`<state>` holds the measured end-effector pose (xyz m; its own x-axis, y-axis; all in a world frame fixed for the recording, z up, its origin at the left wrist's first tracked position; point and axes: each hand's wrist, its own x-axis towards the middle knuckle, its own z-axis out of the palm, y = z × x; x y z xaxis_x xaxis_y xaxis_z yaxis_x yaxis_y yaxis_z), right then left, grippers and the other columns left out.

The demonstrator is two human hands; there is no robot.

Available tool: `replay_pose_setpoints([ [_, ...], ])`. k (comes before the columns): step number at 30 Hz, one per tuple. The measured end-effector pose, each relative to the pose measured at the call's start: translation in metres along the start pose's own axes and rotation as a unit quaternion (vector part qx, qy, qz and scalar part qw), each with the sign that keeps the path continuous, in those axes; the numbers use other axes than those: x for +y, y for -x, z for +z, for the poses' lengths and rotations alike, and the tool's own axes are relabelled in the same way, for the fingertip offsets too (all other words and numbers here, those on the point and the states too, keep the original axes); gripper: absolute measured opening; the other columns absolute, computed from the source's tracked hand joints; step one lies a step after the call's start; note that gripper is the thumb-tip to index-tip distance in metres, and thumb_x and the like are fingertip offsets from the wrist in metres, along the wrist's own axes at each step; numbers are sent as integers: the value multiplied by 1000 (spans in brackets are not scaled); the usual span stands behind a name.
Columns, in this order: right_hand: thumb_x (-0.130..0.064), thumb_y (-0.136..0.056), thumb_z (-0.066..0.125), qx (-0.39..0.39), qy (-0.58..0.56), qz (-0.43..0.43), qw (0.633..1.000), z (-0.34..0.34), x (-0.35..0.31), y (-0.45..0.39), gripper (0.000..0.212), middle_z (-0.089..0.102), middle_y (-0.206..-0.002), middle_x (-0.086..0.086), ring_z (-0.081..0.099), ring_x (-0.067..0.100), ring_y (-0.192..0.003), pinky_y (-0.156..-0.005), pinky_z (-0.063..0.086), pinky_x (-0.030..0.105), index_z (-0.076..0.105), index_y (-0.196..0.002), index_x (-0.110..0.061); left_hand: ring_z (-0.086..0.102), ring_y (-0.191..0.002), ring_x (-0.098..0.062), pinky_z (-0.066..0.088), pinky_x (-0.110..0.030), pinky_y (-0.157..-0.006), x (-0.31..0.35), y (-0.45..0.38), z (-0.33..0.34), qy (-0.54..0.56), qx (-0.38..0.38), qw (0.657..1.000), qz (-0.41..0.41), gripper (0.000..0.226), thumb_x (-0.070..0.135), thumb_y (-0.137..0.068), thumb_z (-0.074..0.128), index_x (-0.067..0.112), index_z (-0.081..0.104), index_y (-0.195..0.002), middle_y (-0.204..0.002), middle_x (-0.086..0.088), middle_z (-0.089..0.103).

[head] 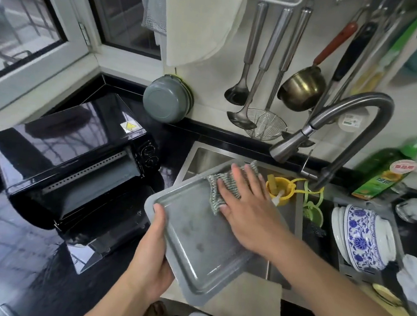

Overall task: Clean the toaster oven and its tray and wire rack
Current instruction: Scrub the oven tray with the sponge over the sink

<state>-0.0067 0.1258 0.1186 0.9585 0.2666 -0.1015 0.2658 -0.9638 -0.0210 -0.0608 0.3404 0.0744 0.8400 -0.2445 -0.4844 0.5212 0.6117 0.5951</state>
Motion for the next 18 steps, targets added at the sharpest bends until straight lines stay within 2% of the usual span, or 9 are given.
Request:
replay_pose_setpoints([
  [2, -48, -102, 28, 47, -40, 21, 998, 4, -25, 7, 57, 1, -165, 4, -2, 35, -151, -121, 8, 58, 22, -156, -32, 52, -142, -36, 52, -49, -106, 1, -3, 3, -19, 1, 1000, 6, 74, 74, -100, 41, 20, 58, -147, -153, -17, 54],
  [4, -45, -100, 32, 56, -112, -64, 990, 10, -58, 16, 54, 26, -153, 5, 23, 30, -142, -113, 36, 56, 34, -152, -30, 54, -139, -36, 53, -49, -105, 3, -5, 8, -38, -2, 999, 15, 71, 74, -99, 43, 23, 60, -146, -150, -18, 57],
  [5, -42, -100, 34, 50, -126, -120, 983, 13, -70, 20, 53, 33, -148, 5, 29, 28, -139, -112, 40, 50, 37, -150, -27, 56, -138, -34, 53, -48, -105, 3, -5, 8, -43, 4, 999, 17, 71, 75, -97, 44, 24, 61, -144, -149, -17, 58],
  [7, -41, -101, 36, 56, -110, -162, 979, 12, -65, 18, 49, 34, -149, 2, 27, 26, -141, -115, 32, 44, 37, -149, -29, 56, -138, -34, 54, -47, -105, 1, -5, 6, -49, 5, 998, 25, 70, 74, -97, 45, 24, 62, -142, -148, -18, 59],
  [9, -43, -103, 35, 43, -103, -83, 990, 7, -35, 6, 50, 25, -157, 0, 18, 25, -147, -118, 24, 46, 29, -153, -38, 56, -138, -35, 54, -46, -103, 1, -3, 3, -63, -6, 997, 41, 69, 72, -100, 43, 22, 62, -143, -147, -18, 59],
  [12, -43, -104, 34, 44, -102, 42, 993, 5, -13, 3, 51, 20, -162, 1, 14, 26, -149, -122, 20, 50, 25, -154, -39, 59, -136, -33, 56, -42, -100, 6, -3, 4, -83, -4, 995, 53, 71, 74, -98, 44, 21, 65, -140, -146, -16, 61],
  [13, -42, -104, 33, 57, -117, 23, 991, 8, -26, 8, 51, 21, -161, 2, 14, 27, -149, -121, 21, 50, 26, -154, -38, 58, -136, -33, 56, -43, -101, 7, -3, 6, -86, -7, 995, 53, 71, 74, -99, 43, 21, 65, -140, -146, -16, 61],
  [16, -42, -103, 31, 46, -146, -153, 976, 26, -80, 38, 51, 25, -158, 6, 13, 28, -151, -122, 18, 48, 31, -152, -27, 57, -137, -32, 51, -46, -109, 7, -3, 8, -81, 1, 996, 35, 73, 74, -97, 43, 19, 65, -141, -148, -17, 59],
  [18, -44, -103, 29, 49, -89, -155, 983, 22, -62, 31, 54, 19, -162, 2, 9, 27, -153, -120, 9, 46, 23, -155, -32, 57, -137, -32, 54, -45, -104, 7, -3, 8, -64, 1, 997, 33, 71, 72, -99, 39, 20, 65, -140, -147, -16, 60],
])
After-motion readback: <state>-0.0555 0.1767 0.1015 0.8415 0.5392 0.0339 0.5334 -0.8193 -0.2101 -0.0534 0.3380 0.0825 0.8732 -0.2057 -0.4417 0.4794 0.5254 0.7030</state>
